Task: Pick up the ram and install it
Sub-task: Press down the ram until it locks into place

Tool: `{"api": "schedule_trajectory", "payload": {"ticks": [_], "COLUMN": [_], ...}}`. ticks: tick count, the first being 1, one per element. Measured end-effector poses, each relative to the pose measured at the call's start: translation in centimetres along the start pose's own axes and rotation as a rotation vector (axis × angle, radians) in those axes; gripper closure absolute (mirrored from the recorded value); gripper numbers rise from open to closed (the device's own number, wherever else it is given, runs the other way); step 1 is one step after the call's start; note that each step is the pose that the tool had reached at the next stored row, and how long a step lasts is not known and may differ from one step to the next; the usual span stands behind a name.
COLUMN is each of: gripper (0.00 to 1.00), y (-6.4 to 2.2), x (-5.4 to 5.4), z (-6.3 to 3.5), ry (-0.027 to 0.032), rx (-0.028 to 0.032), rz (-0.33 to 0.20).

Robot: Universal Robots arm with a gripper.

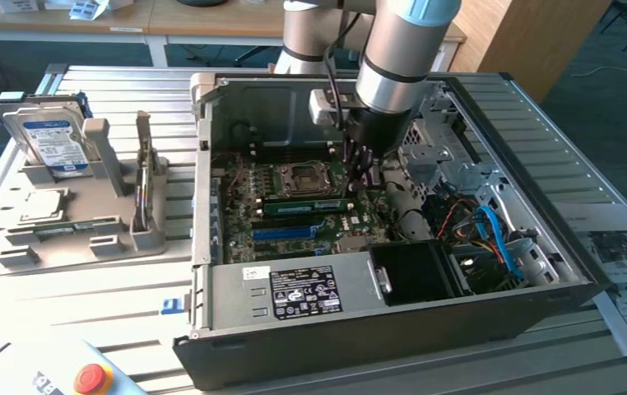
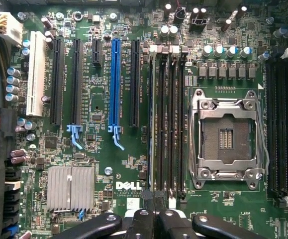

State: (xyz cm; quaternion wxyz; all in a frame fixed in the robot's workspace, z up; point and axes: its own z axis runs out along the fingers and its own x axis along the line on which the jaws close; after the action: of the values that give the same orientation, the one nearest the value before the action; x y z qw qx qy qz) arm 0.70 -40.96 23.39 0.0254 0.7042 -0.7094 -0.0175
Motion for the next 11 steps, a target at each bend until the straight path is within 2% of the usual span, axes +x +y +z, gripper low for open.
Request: {"api": "schedule_trajectory", "payload": {"ticks": [11], "gripper": [0.89], "y": [-0.03], "x": [-0.01], "z": [0.44], "ry": [-0.0002], "rx": [0.0012], "rz": [0.0]}}
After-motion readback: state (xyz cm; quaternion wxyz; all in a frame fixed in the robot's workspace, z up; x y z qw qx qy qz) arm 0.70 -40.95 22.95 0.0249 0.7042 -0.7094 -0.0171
